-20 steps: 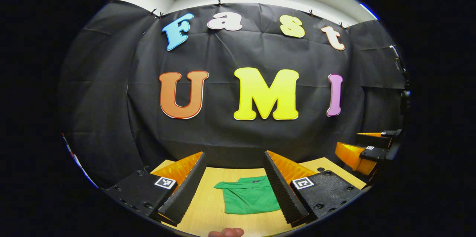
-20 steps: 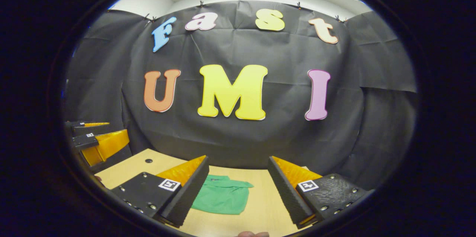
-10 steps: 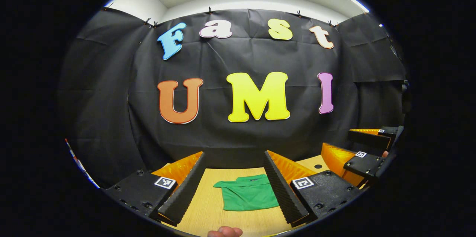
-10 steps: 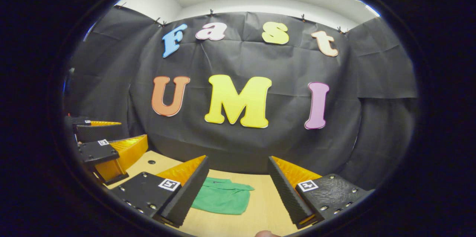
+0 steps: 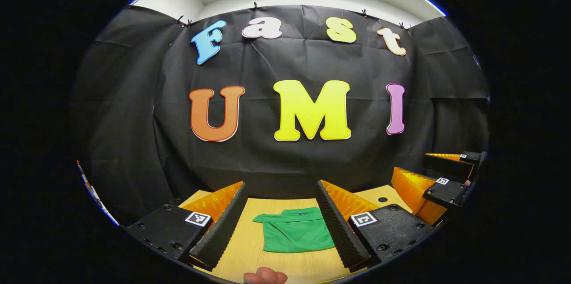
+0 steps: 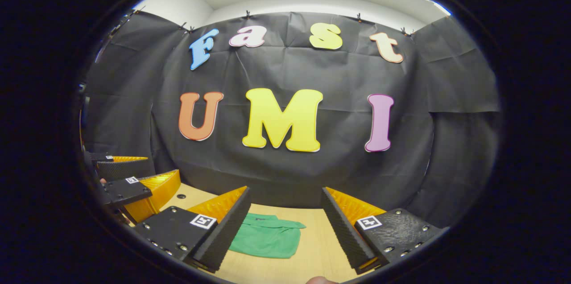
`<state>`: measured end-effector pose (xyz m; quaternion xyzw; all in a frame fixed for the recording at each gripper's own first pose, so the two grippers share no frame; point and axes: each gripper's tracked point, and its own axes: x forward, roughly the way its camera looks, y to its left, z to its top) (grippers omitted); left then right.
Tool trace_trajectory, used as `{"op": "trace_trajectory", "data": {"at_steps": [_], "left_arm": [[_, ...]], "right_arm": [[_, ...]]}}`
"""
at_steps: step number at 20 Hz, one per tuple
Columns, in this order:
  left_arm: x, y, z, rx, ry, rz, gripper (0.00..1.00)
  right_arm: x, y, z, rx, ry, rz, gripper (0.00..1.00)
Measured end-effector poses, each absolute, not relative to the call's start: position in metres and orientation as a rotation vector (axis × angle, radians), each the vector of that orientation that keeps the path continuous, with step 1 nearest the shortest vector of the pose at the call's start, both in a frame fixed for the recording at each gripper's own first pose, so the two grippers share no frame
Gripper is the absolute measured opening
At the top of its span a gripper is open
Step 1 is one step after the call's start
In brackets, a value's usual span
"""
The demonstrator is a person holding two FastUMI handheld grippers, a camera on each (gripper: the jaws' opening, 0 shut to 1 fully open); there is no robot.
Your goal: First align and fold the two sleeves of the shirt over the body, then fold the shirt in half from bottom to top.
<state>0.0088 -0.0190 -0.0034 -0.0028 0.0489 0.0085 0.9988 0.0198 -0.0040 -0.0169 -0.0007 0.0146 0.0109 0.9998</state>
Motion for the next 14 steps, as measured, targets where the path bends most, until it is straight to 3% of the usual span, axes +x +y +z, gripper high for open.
{"op": "trace_trajectory", "data": {"at_steps": [14], "left_arm": [[0.019,-0.026,-0.005,-0.002,0.037,0.029,0.98]], "right_arm": [[0.025,-0.004,-0.020,0.014,0.031,0.024,0.99]]}}
